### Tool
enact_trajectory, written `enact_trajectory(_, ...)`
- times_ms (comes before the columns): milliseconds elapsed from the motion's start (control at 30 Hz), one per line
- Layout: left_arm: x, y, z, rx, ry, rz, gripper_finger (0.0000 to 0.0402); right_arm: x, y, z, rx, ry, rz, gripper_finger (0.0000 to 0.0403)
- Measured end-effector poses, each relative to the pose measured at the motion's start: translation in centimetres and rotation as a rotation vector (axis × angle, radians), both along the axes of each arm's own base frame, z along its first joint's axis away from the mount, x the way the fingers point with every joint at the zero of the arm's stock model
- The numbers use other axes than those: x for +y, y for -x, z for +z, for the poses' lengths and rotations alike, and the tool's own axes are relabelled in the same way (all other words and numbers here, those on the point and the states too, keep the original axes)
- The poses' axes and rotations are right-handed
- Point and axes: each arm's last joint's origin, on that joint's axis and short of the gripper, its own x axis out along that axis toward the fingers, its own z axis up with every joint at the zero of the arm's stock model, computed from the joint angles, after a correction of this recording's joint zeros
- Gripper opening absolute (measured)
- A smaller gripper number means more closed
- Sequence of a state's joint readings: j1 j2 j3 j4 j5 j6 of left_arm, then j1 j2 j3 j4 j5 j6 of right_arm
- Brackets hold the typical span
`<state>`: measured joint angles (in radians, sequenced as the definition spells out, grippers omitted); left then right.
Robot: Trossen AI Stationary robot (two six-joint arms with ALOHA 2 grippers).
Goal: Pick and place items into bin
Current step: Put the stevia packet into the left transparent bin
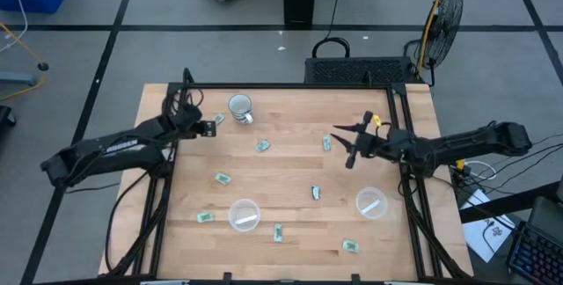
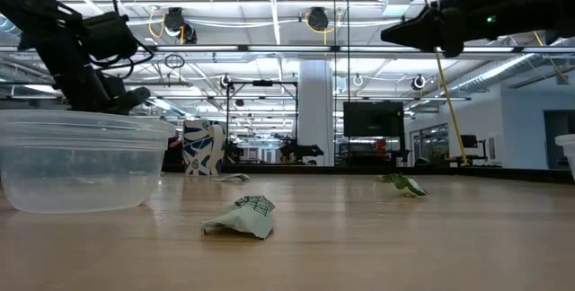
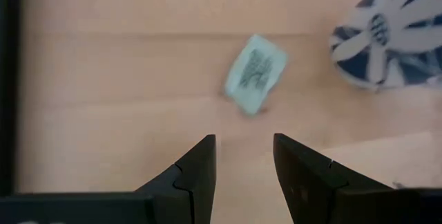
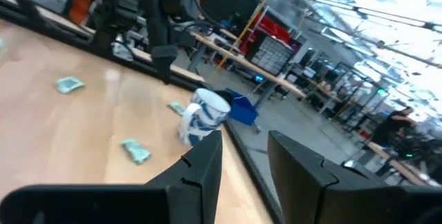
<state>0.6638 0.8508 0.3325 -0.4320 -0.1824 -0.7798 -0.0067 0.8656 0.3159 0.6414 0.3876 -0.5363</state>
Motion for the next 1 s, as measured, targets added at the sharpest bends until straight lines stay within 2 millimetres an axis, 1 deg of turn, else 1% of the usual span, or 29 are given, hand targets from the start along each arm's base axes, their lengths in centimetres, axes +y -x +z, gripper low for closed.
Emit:
enact_trajectory(167,1.6,-0.7,-0.7,-0.042,0.016,0.029,0.0149,-0.6,-0.4,0.0,-0.004,-0.029,-0.031,0.0110)
enact_trajectory(333,2.6,-0.7,-2.1,-0.003,0.071,0.089,0.0149,-0.6,-0.7,-0.4,0.018,-0.032,-0.035,0.0110)
enact_trajectory(467,3.5,-1.0,-2.8,0.001,0.063,0.100,0.0149,-0.6,-0.8,-0.6,0.030,-0.031,-0.035,0.0110)
enact_trajectory(600,4.1,-1.2,-3.3,-0.002,0.047,0.102,0.0149,-0.6,-0.8,-0.6,0.034,-0.030,-0.035,0.0110)
enact_trajectory(833,4.5,-1.3,-3.9,0.034,0.057,0.066,0.0148,-0.6,-0.8,-0.8,0.045,-0.053,-0.036,0.0110)
enact_trajectory(933,4.5,-1.3,-3.9,0.044,0.052,0.051,0.0131,-0.6,-0.8,-1.1,0.060,-0.071,-0.037,0.0110)
enact_trajectory(1000,4.4,-1.3,-4.0,0.053,0.050,0.041,0.0105,-0.6,-0.8,-1.1,0.064,-0.081,-0.038,0.0110)
